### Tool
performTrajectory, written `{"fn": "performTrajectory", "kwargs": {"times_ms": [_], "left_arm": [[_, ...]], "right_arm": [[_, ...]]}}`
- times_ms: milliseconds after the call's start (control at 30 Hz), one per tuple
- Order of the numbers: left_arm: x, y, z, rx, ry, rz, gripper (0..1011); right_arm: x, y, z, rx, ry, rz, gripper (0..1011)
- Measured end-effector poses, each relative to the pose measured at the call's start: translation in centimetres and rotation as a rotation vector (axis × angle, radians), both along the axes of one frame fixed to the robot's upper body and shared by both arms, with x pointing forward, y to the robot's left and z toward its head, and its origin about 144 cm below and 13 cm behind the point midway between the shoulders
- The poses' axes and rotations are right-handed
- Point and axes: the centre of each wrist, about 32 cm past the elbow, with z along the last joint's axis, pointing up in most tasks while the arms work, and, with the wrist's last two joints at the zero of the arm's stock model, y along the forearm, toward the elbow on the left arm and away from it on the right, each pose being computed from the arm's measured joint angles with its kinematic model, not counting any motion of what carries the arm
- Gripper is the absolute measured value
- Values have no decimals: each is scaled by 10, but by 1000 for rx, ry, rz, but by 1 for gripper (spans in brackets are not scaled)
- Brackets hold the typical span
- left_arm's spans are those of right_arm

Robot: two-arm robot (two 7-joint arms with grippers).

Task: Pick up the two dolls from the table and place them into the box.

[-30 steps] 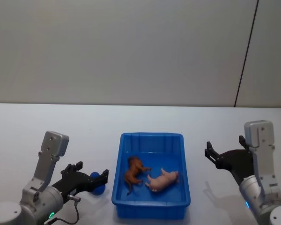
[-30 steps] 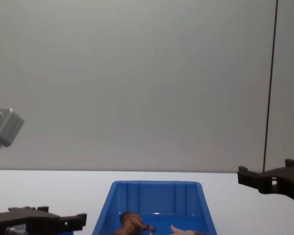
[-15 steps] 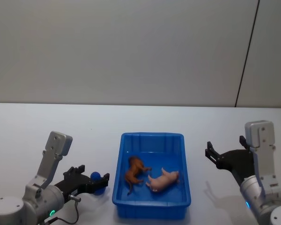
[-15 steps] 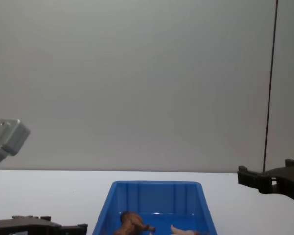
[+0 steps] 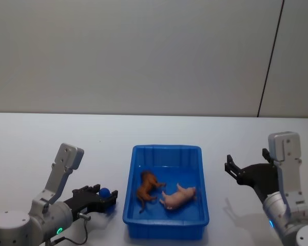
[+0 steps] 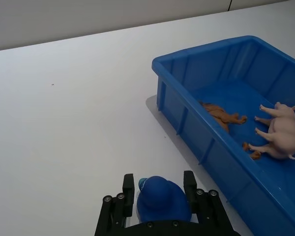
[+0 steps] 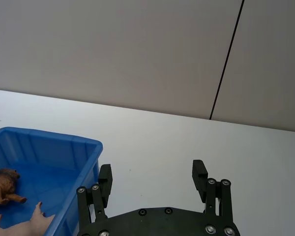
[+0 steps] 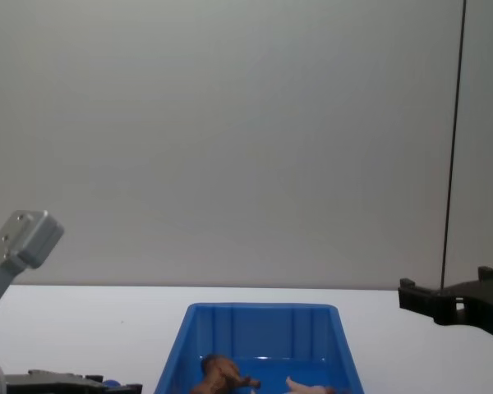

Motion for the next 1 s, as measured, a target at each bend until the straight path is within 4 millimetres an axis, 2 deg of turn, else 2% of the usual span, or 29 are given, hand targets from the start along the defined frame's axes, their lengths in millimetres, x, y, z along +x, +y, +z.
{"fn": "performTrajectory", "kwargs": {"times_ms": [100, 133, 200, 333, 667, 1000], "left_arm": [[1, 0, 0, 2, 4, 0, 558], [1, 0, 0, 3, 5, 0, 497], [1, 0, 0, 4, 6, 0, 476], [2, 0, 1, 7, 6, 1, 340], [2, -2, 10, 21, -38, -4, 261], [3, -7, 34, 48, -146, -33, 217]], "right_arm": [[0, 0, 0, 0, 0, 0, 1001], [0, 0, 0, 0, 0, 0, 1001], [0, 0, 0, 0, 0, 0, 1001], [0, 0, 0, 0, 0, 0, 1001], [0, 0, 0, 0, 0, 0, 1001], [0, 0, 0, 0, 0, 0, 1001]]}}
